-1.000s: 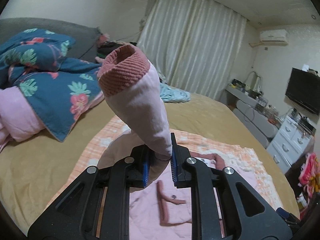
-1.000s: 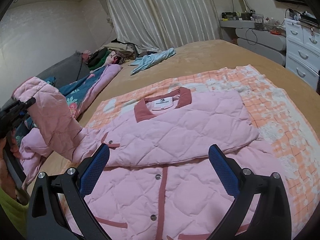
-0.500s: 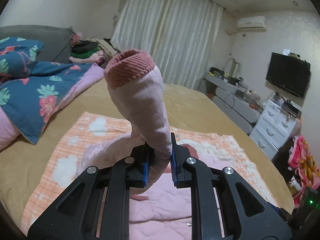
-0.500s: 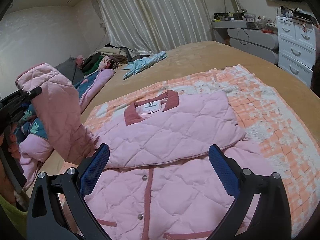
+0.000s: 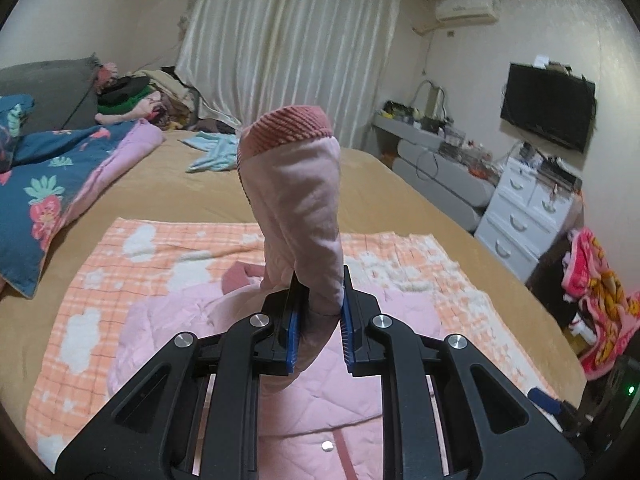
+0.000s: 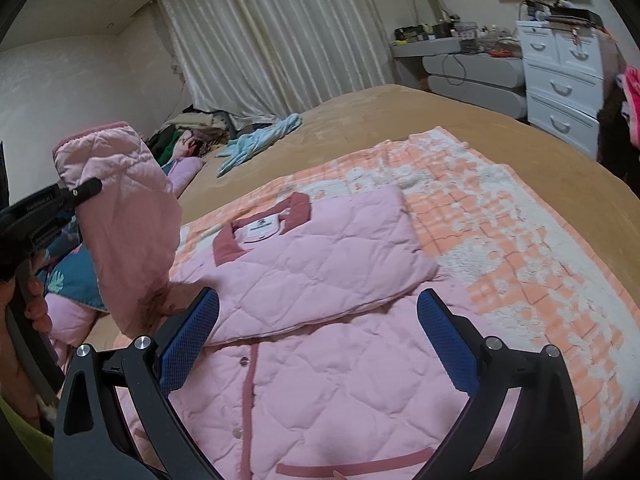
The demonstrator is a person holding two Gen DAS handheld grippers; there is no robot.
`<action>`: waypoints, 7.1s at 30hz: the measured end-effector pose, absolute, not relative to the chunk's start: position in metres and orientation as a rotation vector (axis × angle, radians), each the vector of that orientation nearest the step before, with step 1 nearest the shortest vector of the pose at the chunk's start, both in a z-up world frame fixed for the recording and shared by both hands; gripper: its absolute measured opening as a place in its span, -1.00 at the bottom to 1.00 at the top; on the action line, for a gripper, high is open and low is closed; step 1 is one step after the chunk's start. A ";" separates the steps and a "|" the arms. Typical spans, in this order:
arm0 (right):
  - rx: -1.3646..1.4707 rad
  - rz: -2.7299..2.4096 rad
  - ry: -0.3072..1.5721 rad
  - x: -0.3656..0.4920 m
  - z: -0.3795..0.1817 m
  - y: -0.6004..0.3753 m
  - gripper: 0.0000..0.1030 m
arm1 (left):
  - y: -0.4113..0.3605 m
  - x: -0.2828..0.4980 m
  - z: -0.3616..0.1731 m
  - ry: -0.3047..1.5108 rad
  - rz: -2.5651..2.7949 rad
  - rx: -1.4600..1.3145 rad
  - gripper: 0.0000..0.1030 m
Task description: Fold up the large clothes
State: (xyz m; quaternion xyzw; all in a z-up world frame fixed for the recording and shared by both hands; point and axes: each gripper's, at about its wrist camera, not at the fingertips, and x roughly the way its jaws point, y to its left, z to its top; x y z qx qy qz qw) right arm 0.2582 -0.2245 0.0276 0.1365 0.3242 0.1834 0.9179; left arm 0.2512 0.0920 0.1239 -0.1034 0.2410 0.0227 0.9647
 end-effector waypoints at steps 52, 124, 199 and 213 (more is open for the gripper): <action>0.306 0.337 0.817 0.302 -0.032 -0.230 0.91 | 0.062 0.273 -0.001 0.862 -0.086 0.010 0.82; -0.108 0.526 0.880 0.391 -0.035 -0.073 0.67 | 0.195 0.297 -0.074 1.002 0.147 -0.242 0.84; 0.055 0.464 0.557 0.181 0.076 -0.219 0.92 | 0.113 0.107 0.061 0.704 0.051 -0.256 0.83; 0.028 0.458 0.541 0.156 0.078 -0.234 0.92 | 0.107 0.081 0.050 0.715 0.080 -0.239 0.83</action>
